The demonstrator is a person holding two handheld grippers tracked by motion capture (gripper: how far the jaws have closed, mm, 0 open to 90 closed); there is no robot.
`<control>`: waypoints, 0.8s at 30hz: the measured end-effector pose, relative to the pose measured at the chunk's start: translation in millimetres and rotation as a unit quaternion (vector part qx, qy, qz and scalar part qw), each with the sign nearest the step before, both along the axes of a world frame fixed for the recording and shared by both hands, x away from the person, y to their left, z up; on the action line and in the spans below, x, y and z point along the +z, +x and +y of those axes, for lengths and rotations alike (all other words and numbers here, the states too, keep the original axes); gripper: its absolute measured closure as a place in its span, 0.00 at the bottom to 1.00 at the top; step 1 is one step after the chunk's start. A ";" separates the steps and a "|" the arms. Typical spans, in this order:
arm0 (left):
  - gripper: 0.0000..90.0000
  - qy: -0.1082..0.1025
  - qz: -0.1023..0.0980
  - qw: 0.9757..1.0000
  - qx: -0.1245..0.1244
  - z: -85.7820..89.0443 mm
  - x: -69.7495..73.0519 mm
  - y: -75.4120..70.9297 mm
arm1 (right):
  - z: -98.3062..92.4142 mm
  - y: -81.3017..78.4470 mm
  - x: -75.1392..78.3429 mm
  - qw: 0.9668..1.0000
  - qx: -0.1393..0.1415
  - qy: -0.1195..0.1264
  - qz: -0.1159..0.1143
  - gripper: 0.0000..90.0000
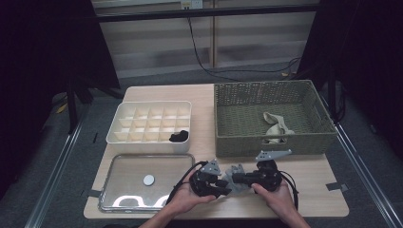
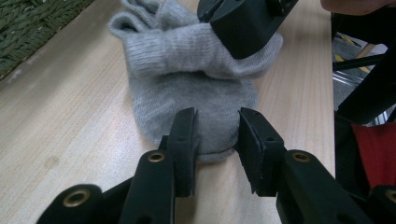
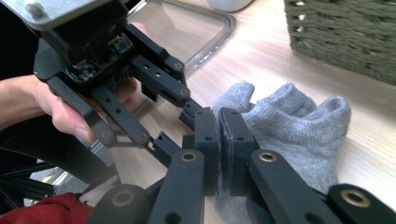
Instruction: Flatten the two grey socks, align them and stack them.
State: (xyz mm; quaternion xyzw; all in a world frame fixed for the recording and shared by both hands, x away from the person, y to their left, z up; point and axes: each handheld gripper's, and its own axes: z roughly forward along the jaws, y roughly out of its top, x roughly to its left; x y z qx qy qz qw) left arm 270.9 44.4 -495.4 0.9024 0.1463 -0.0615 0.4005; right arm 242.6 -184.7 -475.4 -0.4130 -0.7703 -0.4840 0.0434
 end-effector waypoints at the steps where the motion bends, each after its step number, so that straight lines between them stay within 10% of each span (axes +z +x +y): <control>1: 0.75 -0.002 0.002 1.000 0.001 -0.3 -0.2 -0.3 | 1.9 1.1 0.0 1.000 0.003 0.002 -0.001 0.97; 16: 0.75 -0.007 0.007 1.000 0.007 13.2 3.6 -4.0 | 12.0 3.0 -20.0 0.999 0.012 -0.034 0.021 0.95; 24: 0.77 0.004 0.005 1.000 0.006 16.7 1.5 -1.2 | 5.9 -1.7 -10.4 1.000 0.017 -0.012 -0.004 0.83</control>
